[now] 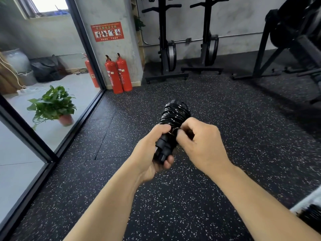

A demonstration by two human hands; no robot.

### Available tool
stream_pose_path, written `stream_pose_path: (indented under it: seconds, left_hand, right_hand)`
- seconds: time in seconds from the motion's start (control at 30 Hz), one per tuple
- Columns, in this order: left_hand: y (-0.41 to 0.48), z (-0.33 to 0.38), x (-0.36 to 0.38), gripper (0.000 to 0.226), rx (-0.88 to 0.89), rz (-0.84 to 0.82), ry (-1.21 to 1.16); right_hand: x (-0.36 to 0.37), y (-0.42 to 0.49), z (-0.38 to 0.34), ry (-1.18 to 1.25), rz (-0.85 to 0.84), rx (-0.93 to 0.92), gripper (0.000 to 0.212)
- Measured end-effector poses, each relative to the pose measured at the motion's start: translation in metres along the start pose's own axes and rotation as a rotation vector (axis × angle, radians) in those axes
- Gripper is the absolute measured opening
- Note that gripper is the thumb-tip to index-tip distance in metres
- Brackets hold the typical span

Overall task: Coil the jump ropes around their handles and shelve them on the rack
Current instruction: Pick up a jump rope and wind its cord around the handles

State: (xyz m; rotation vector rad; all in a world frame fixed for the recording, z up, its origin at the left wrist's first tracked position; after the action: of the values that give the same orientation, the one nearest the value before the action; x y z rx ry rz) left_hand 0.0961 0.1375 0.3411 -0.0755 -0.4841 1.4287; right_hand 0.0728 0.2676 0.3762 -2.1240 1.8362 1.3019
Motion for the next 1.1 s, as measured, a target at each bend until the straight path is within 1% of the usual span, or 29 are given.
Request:
stream_pose_path:
  seconds: [0.07,0.17,0.37,0.47,0.53,0.57,0.63,0.67,0.73,0.83,0.93,1.03,1.1]
  left_hand:
    - [0.002,0.002,0.004,0.037,0.016,-0.032,-0.005]
    - [0.003,0.003,0.008,0.037,0.035,-0.036,-0.001]
    - [0.006,0.001,0.004,0.037,0.054,0.022,0.05]
    - [0.009,-0.003,-0.001,0.04,0.092,0.082,0.097]
    - [0.009,-0.003,-0.006,0.042,0.14,0.164,0.208]
    - [0.01,-0.002,-0.009,0.042,0.163,0.208,0.31]
    - [0.01,0.0,-0.014,0.04,0.213,0.287,0.517]
    - [0.011,0.001,-0.014,0.04,0.233,0.311,0.576]
    - [0.011,0.001,-0.012,0.042,0.255,0.33,0.64]
    - [0.013,0.0,-0.008,0.054,0.292,0.359,0.771]
    - [0.016,-0.003,-0.004,0.068,0.289,0.414,0.905]
    - [0.016,-0.005,0.005,0.073,0.269,0.442,1.055]
    - [0.017,-0.008,0.013,0.077,0.286,0.433,1.103]
  right_hand:
    - [-0.001,-0.002,0.006,0.121,0.057,0.079,0.016]
    - [0.001,-0.004,0.013,0.266,0.099,0.175,0.017]
    - [0.005,-0.002,0.019,0.318,0.1,0.264,0.017]
    - [0.01,0.001,0.022,0.271,0.018,0.344,0.017]
    - [0.011,0.003,0.031,0.249,-0.068,0.441,0.017]
    - [0.011,0.003,0.036,0.29,-0.096,0.492,0.017]
    - [0.014,0.002,0.041,0.49,-0.119,0.595,0.016]
    - [0.016,0.002,0.041,0.601,-0.127,0.637,0.015]
    - [0.02,0.001,0.039,0.762,-0.121,0.701,0.016]
    - [0.023,0.001,0.043,0.909,-0.095,0.804,0.019]
    - [0.024,-0.001,0.047,1.021,-0.112,0.855,0.019]
    - [0.022,-0.001,0.046,1.108,-0.159,0.855,0.023]
    - [0.02,-0.002,0.049,1.1,-0.175,0.843,0.028]
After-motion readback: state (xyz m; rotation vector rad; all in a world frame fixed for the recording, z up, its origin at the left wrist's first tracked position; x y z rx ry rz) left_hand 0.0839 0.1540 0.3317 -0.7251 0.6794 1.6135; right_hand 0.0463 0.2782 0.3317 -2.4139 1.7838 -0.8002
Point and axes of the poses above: each hand's wrist, its own y-axis towards the middle knuckle, its own x-axis out of the palm, z = x × y, the point moved 5 cm from there along y, towards the middle knuckle, and after that the axes turned 7 degrees about -z, right-handed, at the moved point
